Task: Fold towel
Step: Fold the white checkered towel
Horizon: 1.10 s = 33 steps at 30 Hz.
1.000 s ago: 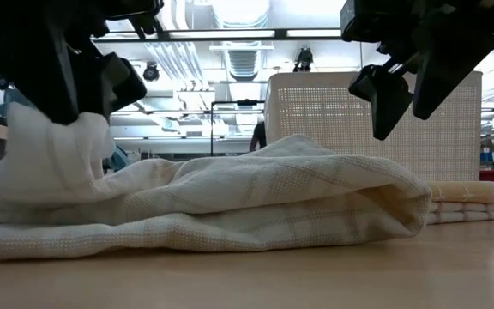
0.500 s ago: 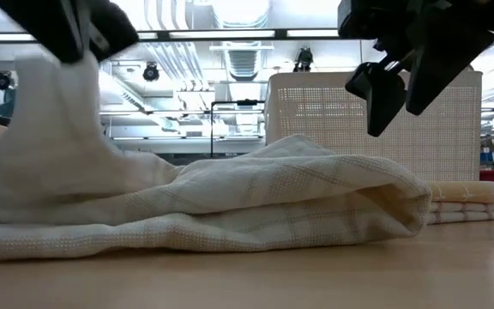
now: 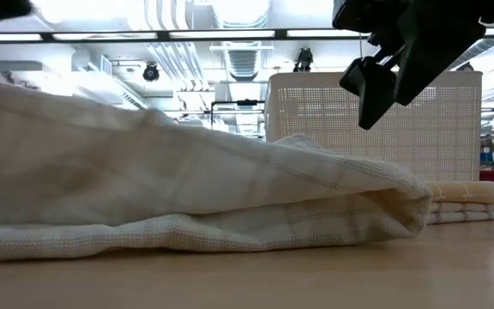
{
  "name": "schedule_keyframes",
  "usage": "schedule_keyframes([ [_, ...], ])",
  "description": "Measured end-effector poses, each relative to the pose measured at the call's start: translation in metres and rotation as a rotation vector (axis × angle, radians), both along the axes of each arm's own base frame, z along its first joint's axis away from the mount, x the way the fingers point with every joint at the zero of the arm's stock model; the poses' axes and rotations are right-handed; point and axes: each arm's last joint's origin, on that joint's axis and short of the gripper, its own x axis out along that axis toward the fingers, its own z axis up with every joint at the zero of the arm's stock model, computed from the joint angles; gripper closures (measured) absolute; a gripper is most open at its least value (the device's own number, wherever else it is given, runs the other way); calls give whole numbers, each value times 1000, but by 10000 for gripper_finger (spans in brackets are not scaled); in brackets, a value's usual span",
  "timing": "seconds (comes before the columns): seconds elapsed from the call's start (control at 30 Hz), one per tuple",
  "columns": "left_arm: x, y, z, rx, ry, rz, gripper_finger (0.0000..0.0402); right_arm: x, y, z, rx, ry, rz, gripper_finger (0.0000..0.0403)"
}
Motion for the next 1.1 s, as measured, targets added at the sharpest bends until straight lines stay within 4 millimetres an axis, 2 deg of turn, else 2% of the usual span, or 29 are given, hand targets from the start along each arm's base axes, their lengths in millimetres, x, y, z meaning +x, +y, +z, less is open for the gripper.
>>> schedule_keyframes([
  [0.17, -19, -12, -2, -19, 8, 101, 401, 0, 2, 1, 41, 1, 26, 131],
  [0.3, -26, -21, -6, -77, 22, 210, 401, 0, 2, 1, 45, 2, 30, 134],
  [0.63, -47, -46, -33, -214, 240, 466, 398, 0, 4, 1, 41, -7, 48, 134],
  [0.93, -58, -54, -32, -259, 237, 597, 391, -3, 13, 1, 38, -9, 91, 136],
  [1.1, -53, -52, -28, -230, 98, 607, 396, -3, 14, 1, 27, -17, 87, 138],
])
